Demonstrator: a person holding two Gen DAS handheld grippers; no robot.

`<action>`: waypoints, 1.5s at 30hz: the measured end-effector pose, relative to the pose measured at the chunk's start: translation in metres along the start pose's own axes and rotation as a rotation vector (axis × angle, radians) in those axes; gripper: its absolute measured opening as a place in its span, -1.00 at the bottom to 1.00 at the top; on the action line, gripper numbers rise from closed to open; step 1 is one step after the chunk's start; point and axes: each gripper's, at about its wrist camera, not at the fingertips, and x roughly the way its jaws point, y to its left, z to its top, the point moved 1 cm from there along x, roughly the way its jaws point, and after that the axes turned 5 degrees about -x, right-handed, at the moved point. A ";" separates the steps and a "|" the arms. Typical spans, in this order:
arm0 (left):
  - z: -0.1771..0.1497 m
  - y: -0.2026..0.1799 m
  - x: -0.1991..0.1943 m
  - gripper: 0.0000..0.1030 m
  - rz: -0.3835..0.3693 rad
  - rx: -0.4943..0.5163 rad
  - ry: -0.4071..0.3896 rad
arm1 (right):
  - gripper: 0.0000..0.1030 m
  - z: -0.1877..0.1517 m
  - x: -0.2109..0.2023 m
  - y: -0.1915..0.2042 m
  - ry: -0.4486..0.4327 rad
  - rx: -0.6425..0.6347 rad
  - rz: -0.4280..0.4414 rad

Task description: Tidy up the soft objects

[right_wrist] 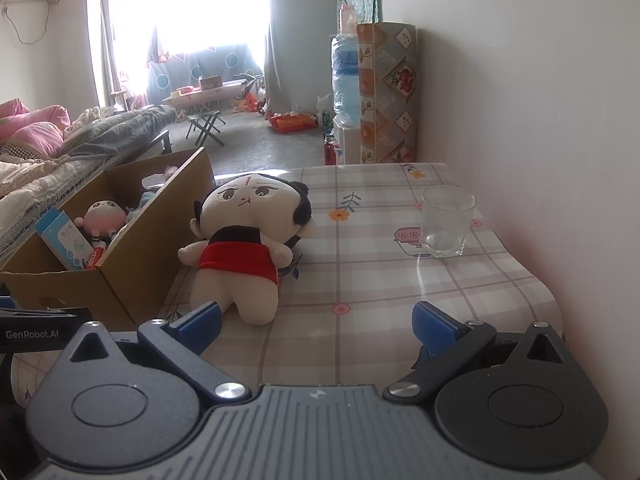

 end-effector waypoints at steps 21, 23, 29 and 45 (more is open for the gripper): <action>0.002 0.004 -0.001 1.00 -0.002 -0.007 0.009 | 1.00 -0.003 0.001 0.000 0.008 0.006 -0.001; 0.002 0.004 -0.001 1.00 -0.001 -0.008 0.009 | 1.00 -0.003 0.001 0.000 0.008 0.006 0.000; 0.002 0.004 -0.001 1.00 -0.002 -0.008 0.008 | 1.00 -0.002 0.001 0.000 0.008 0.007 0.000; 0.002 0.003 -0.003 1.00 -0.003 -0.009 0.005 | 1.00 -0.001 0.000 0.000 0.006 0.009 -0.003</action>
